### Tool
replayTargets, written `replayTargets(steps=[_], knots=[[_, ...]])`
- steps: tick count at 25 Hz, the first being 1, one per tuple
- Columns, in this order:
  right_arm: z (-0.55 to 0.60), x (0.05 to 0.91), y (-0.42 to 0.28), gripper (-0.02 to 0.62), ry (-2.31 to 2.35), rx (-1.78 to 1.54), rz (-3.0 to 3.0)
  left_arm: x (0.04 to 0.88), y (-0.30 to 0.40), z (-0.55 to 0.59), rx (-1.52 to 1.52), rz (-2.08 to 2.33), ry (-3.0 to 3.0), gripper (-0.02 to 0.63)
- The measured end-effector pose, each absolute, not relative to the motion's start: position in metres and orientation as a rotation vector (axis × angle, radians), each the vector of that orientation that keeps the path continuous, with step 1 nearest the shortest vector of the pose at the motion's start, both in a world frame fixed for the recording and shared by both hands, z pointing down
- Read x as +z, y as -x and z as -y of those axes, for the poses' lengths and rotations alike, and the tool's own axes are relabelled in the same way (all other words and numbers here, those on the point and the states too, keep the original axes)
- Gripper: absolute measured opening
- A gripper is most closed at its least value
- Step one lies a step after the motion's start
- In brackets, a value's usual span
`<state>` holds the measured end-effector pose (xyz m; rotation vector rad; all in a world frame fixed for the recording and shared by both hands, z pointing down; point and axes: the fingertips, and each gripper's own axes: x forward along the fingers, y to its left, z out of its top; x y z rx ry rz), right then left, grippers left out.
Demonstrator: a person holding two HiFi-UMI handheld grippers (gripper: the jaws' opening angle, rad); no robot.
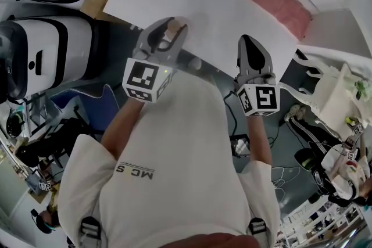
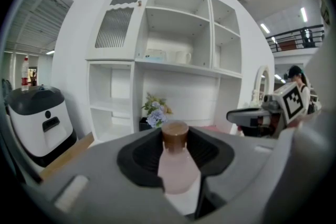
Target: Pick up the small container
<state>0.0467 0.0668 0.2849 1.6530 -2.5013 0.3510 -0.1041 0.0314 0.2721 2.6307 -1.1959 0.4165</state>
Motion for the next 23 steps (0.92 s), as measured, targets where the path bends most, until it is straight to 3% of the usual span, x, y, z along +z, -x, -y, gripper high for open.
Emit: replayTargets(steps=[23], knots=[[-0.083, 0.284, -0.049, -0.002, -1.666, 0.36, 2.5, 0.271, 0.098, -0.044, 0.409, 1.184, -2.645, 0.141]])
